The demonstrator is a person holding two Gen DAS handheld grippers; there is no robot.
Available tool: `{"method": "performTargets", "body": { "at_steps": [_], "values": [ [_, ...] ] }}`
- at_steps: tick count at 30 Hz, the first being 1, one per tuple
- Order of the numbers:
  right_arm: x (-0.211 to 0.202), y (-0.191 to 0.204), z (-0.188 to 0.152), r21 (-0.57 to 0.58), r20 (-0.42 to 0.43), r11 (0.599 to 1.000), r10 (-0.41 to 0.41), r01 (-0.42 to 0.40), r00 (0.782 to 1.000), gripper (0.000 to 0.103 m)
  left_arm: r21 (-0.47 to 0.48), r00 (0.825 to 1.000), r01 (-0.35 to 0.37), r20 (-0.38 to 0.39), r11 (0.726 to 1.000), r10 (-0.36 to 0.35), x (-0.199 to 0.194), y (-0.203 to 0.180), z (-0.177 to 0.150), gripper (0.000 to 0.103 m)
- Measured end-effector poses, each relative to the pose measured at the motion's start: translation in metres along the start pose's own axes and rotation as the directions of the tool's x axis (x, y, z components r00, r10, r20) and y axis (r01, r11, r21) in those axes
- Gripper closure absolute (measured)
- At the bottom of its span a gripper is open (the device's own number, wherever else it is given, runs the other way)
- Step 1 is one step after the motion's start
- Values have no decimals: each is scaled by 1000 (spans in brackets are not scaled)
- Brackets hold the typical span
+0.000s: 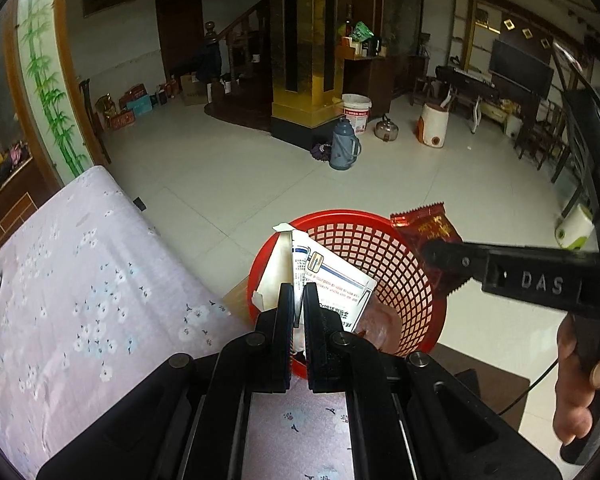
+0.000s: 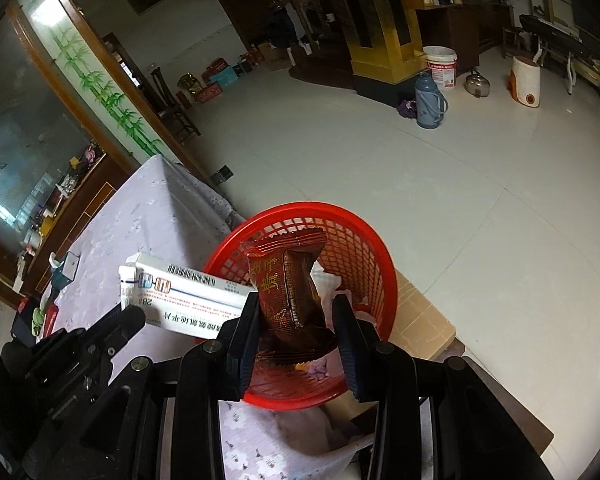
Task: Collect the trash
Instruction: 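Carry the medicine box and snack wrapper over the red wastebasket, then open the left tool to drop the box while the right tool releases the wrapper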
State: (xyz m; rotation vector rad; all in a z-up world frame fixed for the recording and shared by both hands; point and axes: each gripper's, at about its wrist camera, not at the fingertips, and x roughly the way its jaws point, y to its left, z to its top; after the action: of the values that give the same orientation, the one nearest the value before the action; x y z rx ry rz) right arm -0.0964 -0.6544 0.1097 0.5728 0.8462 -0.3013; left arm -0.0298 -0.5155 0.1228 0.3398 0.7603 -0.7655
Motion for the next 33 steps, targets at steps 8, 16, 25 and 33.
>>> {"method": "performTargets", "body": {
  "at_steps": [8, 16, 25, 33],
  "values": [
    [16, -4, 7, -8, -19, 1000, -7, 7, 1000, 64, 20, 1000, -11, -9, 1000, 11, 8, -5, -3, 99],
    [32, -2, 16, -26, -39, 1000, -9, 8, 999, 64, 17, 1000, -20, -13, 1000, 20, 15, -3, -5, 99],
    [33, 0, 24, -21, -52, 1000, -1, 0, 999, 59, -18, 1000, -7, -1, 1000, 7, 10, 1, -6, 73],
    [-34, 12, 14, -26, 67, 993, -109, 111, 992, 49, -83, 994, 33, 104, 996, -24, -48, 18, -3, 26]
  ]
}}
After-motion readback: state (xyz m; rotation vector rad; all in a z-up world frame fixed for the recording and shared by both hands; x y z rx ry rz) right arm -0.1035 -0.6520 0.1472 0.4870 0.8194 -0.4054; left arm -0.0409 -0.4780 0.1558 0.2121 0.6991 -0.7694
